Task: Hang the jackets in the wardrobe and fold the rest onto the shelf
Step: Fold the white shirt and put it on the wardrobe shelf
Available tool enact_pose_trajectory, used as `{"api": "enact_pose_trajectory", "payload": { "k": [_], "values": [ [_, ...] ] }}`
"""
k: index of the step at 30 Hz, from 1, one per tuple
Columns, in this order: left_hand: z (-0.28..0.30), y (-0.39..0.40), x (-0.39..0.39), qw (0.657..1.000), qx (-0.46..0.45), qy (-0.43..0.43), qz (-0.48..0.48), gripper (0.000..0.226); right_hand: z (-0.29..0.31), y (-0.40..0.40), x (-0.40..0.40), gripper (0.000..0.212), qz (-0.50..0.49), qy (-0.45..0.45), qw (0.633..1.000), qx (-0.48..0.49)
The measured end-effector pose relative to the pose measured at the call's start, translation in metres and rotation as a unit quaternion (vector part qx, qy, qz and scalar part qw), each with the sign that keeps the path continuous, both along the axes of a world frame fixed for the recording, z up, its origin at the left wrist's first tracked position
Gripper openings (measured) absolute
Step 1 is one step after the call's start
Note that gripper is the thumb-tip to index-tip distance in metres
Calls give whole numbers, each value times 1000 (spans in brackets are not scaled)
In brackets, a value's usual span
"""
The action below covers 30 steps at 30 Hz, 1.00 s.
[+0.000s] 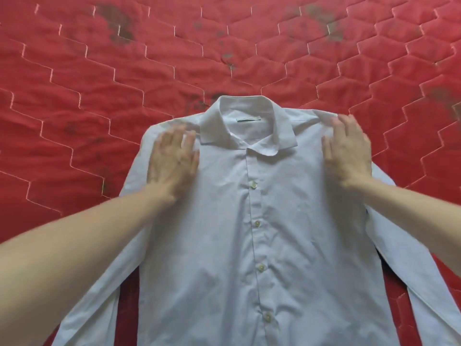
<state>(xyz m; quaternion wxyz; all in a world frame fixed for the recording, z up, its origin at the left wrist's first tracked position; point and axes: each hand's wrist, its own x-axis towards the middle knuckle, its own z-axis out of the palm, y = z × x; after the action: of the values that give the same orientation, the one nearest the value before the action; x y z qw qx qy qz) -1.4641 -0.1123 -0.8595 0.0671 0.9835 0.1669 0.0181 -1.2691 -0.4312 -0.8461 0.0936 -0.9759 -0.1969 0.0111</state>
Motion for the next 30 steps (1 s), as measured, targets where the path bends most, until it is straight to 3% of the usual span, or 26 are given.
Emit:
{"api": "enact_pose_trajectory", "payload": {
  "k": [2, 6, 10, 20, 23, 26, 28, 30],
  "values": [
    [-4, -33, -18, 997, -37, 29, -62, 49, -6, -23, -46, 49, 9, 21, 999, 29],
    [-19, -98, -54, 986, -75, 90, -117, 65, -17, -88, -102, 55, -37, 19, 999, -10],
    [-30, -124, -68, 983, -60, 131, -111, 74, -26, -134, -110, 65, -136, 122, 982, -52],
    [-7, -125, -59, 970, 13, 205, -127, 74, -32, -152, -101, 97, -92, 230, 967, -54],
    [2, -138, -55, 969, 43, 229, -88, 70, -32, -160, -100, 91, -67, 224, 972, 2],
    [9, -172, -46, 982, 17, 173, -77, 67, -27, -182, -102, 72, -45, 187, 976, 104],
    [11, -206, -35, 987, -9, 130, -92, 71, -25, -204, -106, 59, -71, 148, 977, 137],
    [10, -246, -20, 985, -42, 133, -104, 75, -22, -228, -110, 60, -136, 97, 979, 112]
  ]
}}
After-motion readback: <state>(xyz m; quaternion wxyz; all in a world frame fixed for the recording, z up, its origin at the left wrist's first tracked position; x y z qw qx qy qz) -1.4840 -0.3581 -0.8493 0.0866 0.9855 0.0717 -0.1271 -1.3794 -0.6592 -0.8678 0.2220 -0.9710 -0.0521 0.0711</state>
